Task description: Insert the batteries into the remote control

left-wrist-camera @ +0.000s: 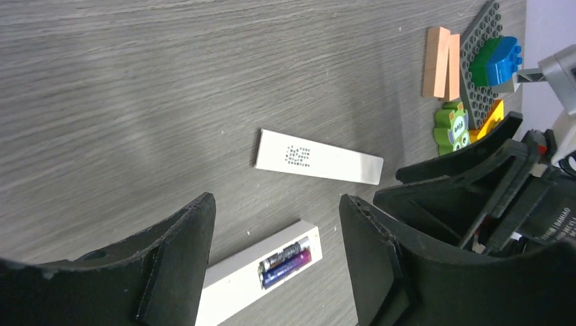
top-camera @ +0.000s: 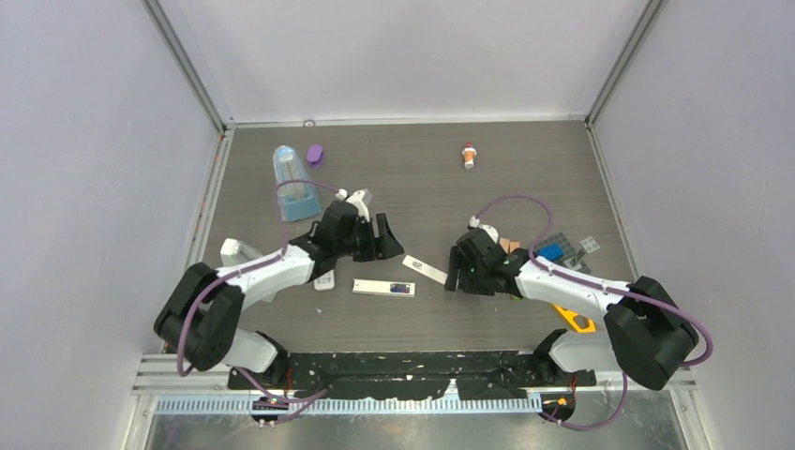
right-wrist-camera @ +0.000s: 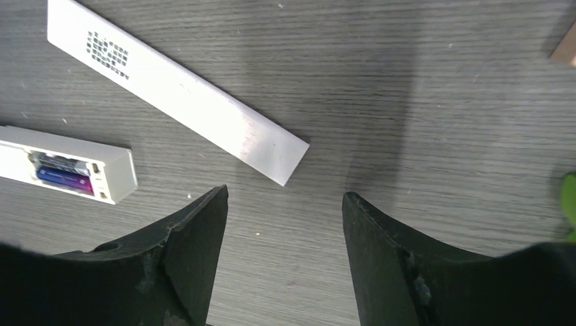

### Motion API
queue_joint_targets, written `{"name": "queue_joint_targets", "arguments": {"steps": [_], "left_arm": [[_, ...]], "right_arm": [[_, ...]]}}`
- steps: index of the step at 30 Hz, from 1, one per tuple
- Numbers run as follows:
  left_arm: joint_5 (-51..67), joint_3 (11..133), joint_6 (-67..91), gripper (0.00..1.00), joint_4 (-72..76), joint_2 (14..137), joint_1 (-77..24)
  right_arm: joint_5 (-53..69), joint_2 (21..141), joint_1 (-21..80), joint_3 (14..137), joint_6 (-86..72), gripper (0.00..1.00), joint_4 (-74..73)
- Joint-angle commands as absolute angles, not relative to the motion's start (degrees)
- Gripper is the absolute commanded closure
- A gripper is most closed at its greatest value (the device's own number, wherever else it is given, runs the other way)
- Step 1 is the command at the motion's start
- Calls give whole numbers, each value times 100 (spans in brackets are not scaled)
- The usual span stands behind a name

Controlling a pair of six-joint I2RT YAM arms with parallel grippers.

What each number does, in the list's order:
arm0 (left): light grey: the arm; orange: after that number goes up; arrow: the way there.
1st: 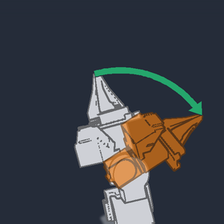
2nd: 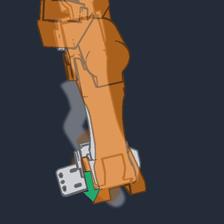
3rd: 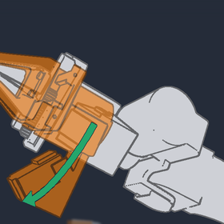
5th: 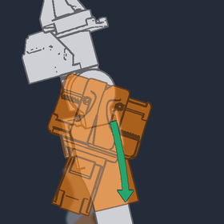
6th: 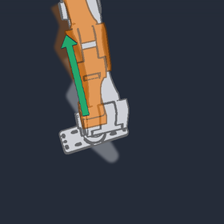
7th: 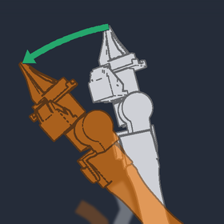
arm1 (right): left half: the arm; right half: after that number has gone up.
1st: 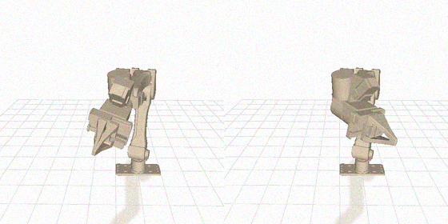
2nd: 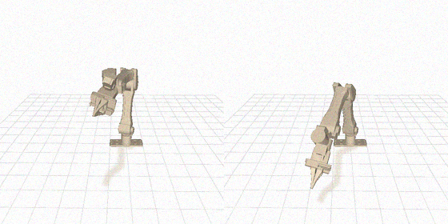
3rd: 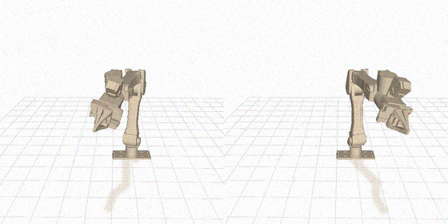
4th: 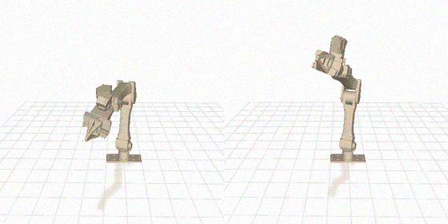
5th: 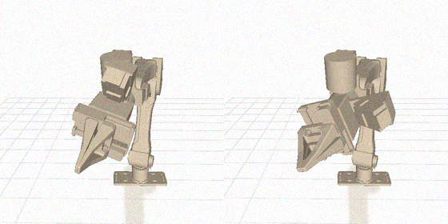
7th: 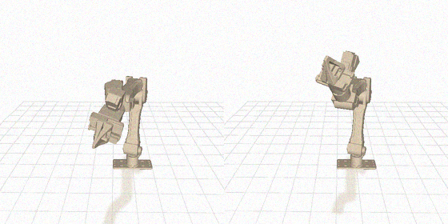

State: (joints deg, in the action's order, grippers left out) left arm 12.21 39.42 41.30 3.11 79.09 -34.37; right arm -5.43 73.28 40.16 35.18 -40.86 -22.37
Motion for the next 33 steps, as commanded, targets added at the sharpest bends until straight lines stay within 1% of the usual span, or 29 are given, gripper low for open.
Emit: {"name": "queue_joint_targets", "arguments": {"steps": [1,8,12,20,24,28,33], "left_arm": [[1592,4200,4075,33,1223,8481,-3407],[1821,4236,3956,40,1899,9200,-3405],[1907,4151,4076,43,2007,9385,-3417],[2149,4034,4387,47,2859,9906,-3451],[2055,4039,4575,51,2673,10107,-3448],[1729,3915,4722,52,2517,10065,-3466],[2039,3978,4828,55,2515,10144,-3519]], "right_arm": [[-436,7098,4012,3350,-5207,34,-1632],[-409,7211,3916,3047,-5449,41,-1201],[-418,7399,3865,3066,-5425,44,-1103],[-371,7613,3834,3035,-5402,46,-969],[-356,7617,3810,3051,-5373,47,-954],[-335,7642,3796,3075,-5328,47,-945],[-223,7672,3795,3097,-5262,47,-859]]}}
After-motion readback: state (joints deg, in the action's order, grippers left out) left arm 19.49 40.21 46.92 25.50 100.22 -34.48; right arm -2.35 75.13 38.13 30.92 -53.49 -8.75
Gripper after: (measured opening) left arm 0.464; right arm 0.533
